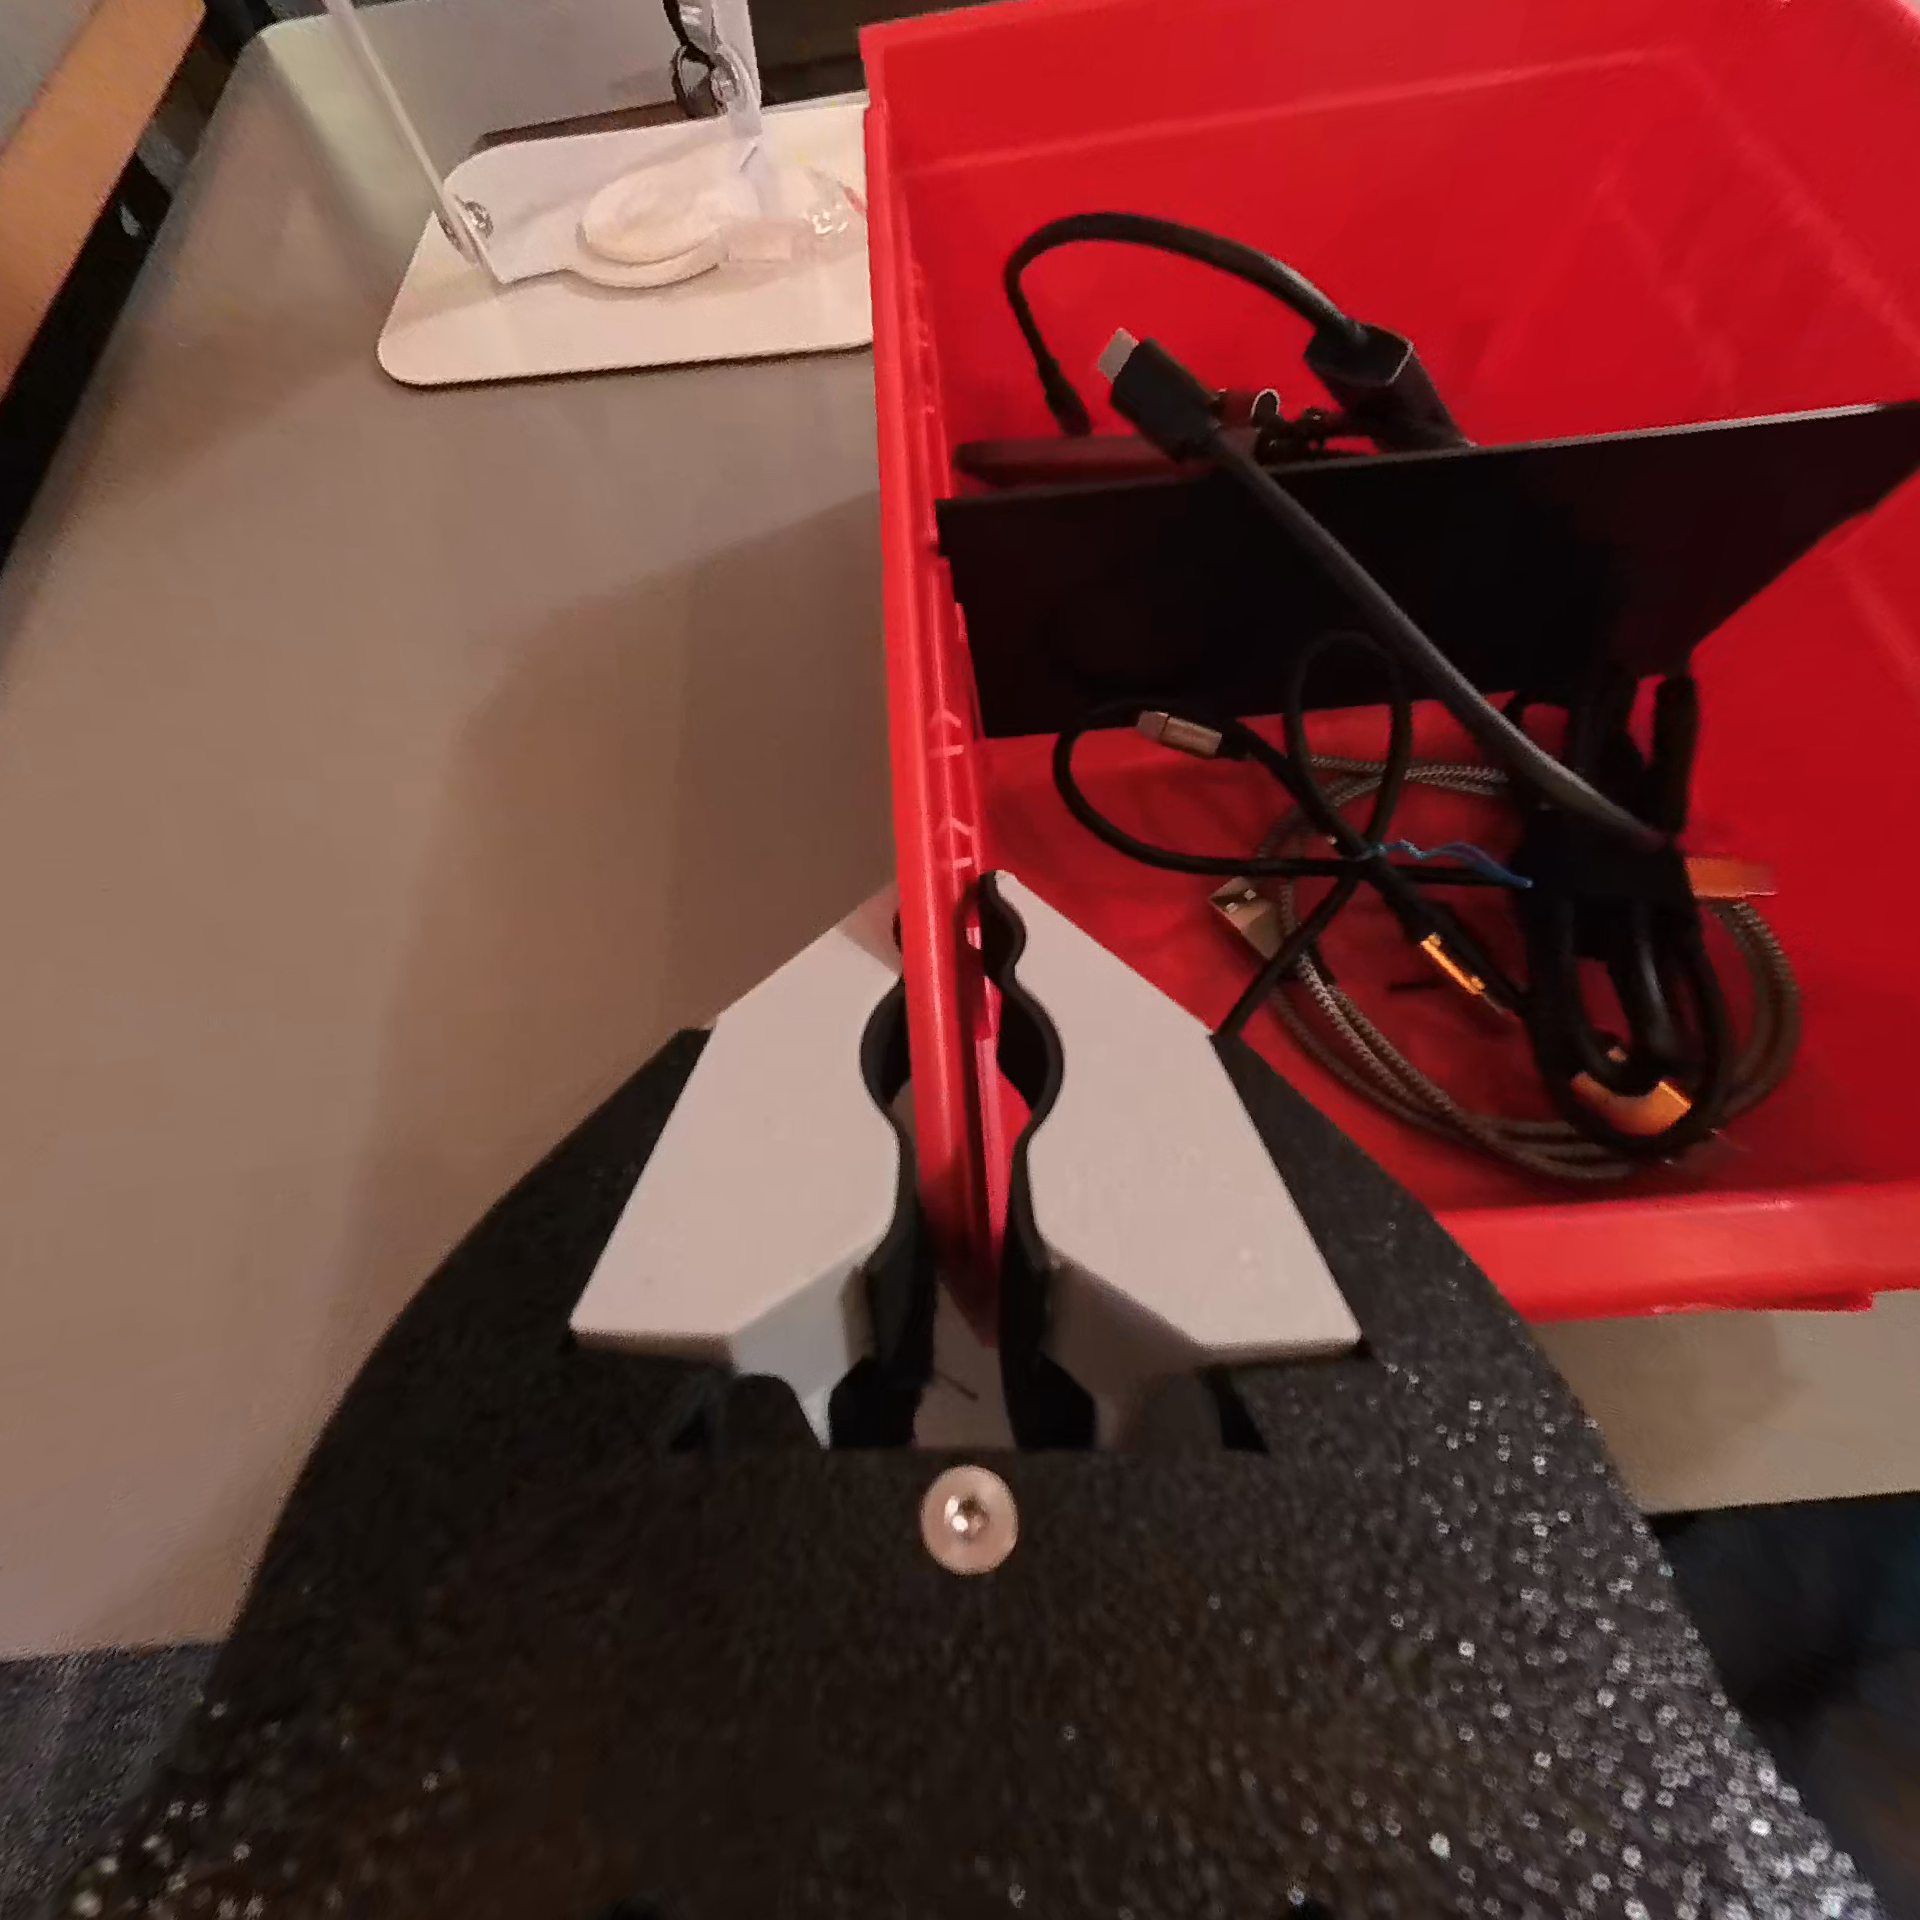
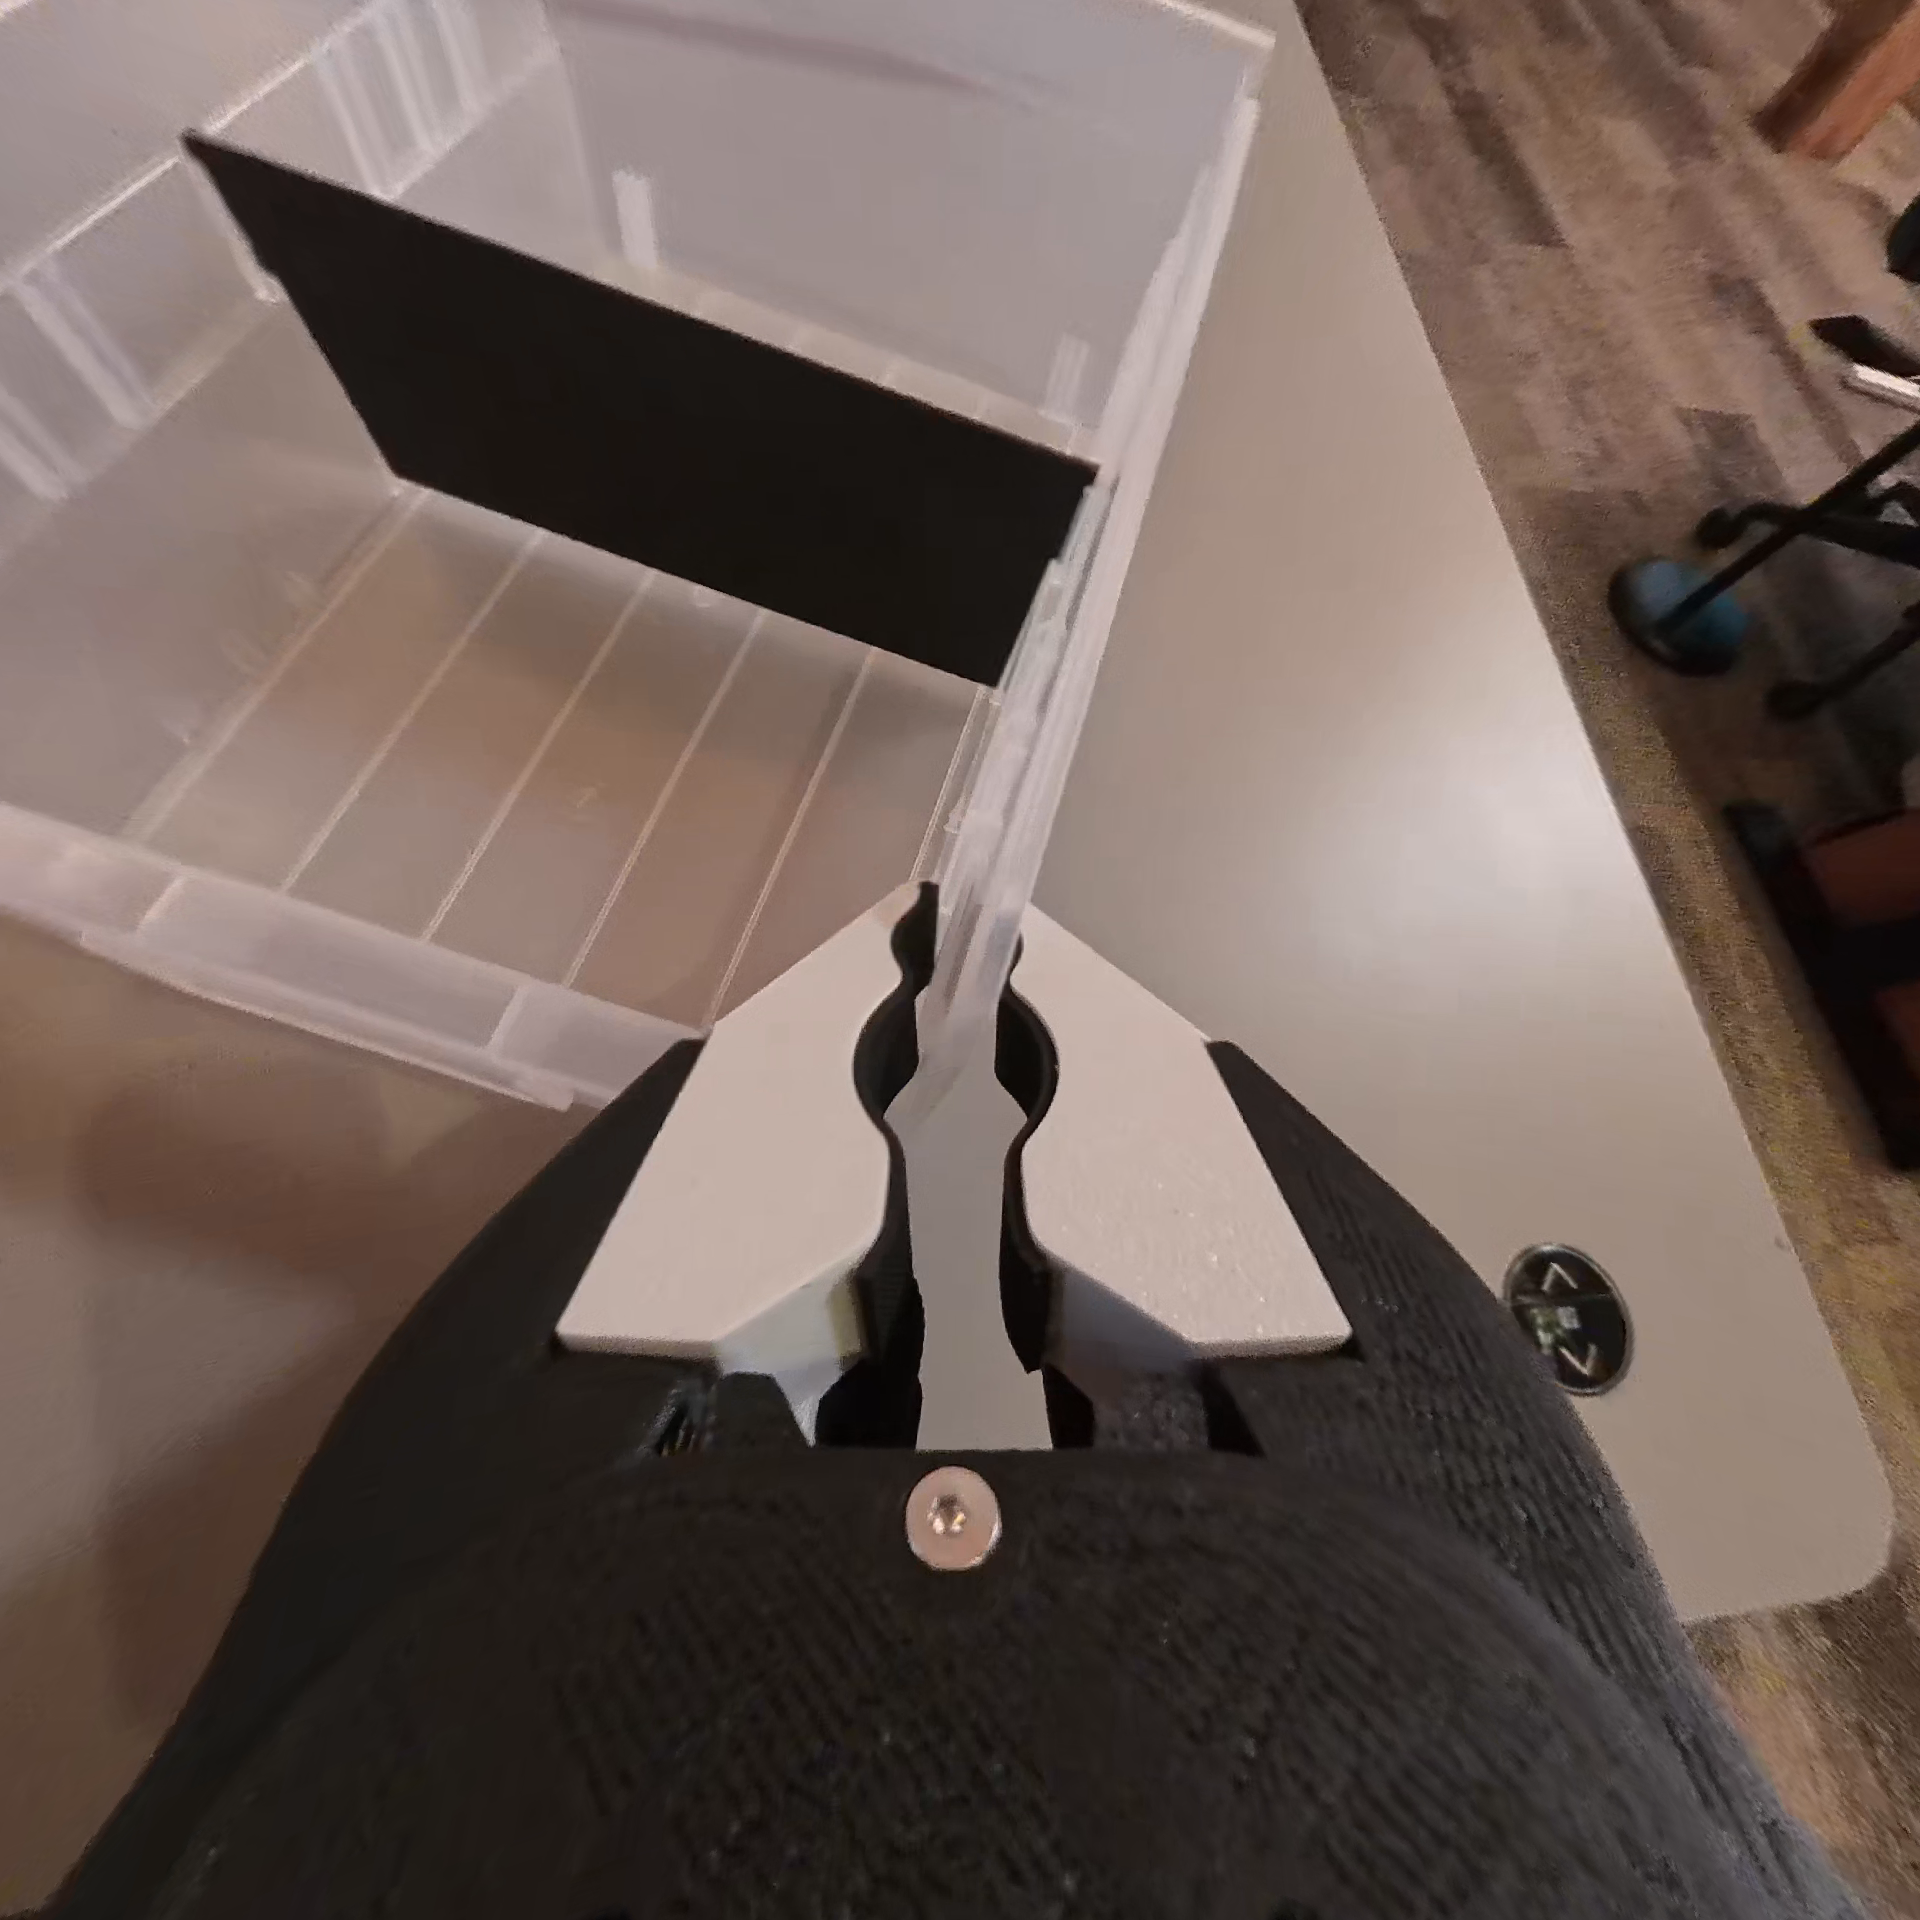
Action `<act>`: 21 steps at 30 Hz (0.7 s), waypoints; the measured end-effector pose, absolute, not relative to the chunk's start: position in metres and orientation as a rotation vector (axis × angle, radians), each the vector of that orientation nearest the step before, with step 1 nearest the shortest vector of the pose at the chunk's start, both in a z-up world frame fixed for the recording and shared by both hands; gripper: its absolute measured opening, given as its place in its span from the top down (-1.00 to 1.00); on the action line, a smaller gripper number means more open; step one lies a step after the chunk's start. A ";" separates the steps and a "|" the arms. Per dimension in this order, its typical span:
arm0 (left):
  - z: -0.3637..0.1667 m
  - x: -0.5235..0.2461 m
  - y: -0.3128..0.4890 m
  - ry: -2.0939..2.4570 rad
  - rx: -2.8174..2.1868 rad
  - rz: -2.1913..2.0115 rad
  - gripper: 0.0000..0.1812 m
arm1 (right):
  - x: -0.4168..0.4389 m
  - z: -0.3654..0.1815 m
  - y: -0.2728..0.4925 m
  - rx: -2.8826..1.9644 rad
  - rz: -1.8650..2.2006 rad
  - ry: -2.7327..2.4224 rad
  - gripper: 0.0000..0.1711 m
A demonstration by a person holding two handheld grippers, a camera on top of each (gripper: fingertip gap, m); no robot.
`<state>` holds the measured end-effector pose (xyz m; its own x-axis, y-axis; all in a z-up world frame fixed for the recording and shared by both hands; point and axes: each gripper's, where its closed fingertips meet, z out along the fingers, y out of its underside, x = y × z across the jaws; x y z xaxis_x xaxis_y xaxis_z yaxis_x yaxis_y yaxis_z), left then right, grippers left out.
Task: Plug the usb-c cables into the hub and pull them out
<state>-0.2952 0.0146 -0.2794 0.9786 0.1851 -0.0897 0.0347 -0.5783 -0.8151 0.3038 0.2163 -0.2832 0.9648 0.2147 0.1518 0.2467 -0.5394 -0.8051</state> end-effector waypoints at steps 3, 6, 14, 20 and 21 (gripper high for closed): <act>-0.280 -0.300 0.016 -0.151 -2.178 0.192 0.94 | 0.316 -0.283 0.217 -2.156 -0.012 -0.302 0.94; -0.279 -0.305 0.017 -0.144 -2.172 0.200 0.92 | 0.325 -0.283 0.217 -2.149 0.020 -0.296 0.95; -0.279 -0.319 0.017 -0.136 -2.148 0.234 0.90 | 0.343 -0.284 0.218 -2.156 0.008 -0.315 0.95; -0.279 -0.333 0.016 -0.145 -2.149 0.253 0.90 | 0.353 -0.284 0.218 -2.164 -0.030 -0.312 0.94; -0.279 -0.336 0.016 -0.141 -2.150 0.255 0.90 | 0.355 -0.284 0.218 -2.167 -0.038 -0.310 0.93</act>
<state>-0.3360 0.0158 -0.2792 0.9717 0.1980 -0.1285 0.0036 -0.5570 -0.8305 0.3555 0.2179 -0.2841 0.9678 0.2076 0.1427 0.2358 -0.5481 -0.8025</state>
